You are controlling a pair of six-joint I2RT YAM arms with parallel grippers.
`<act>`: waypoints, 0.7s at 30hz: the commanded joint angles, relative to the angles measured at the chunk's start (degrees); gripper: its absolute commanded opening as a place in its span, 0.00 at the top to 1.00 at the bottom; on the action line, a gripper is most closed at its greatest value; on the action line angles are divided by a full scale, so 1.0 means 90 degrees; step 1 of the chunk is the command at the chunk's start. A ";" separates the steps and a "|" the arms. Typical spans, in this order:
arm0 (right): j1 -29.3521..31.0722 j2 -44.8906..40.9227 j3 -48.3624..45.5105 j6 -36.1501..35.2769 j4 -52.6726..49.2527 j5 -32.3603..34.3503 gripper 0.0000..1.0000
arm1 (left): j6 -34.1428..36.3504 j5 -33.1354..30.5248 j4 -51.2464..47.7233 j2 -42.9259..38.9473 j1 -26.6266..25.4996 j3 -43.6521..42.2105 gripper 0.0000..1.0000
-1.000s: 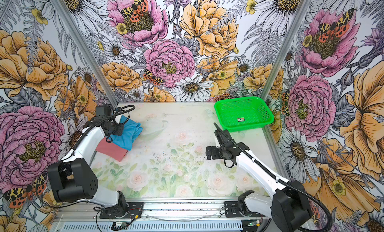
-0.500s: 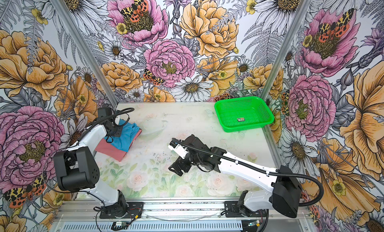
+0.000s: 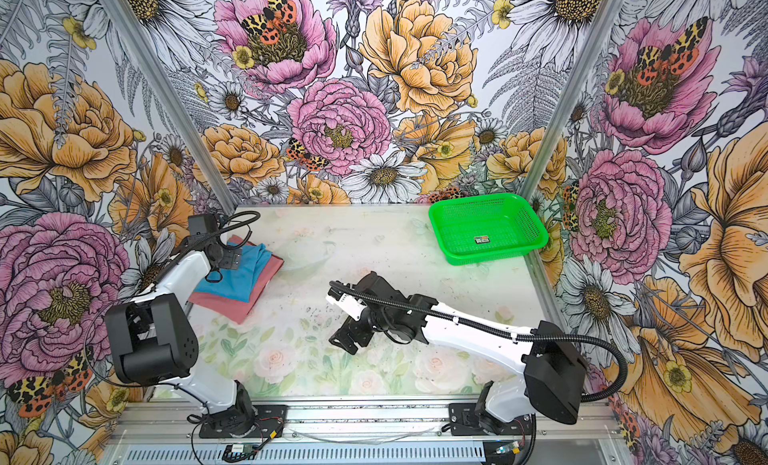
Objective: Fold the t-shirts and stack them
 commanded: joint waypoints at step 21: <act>0.0024 -0.0081 -0.0095 0.0064 0.0242 0.0085 0.05 | -0.4339 0.1170 -0.0766 -0.1585 -0.0859 -0.1105 0.07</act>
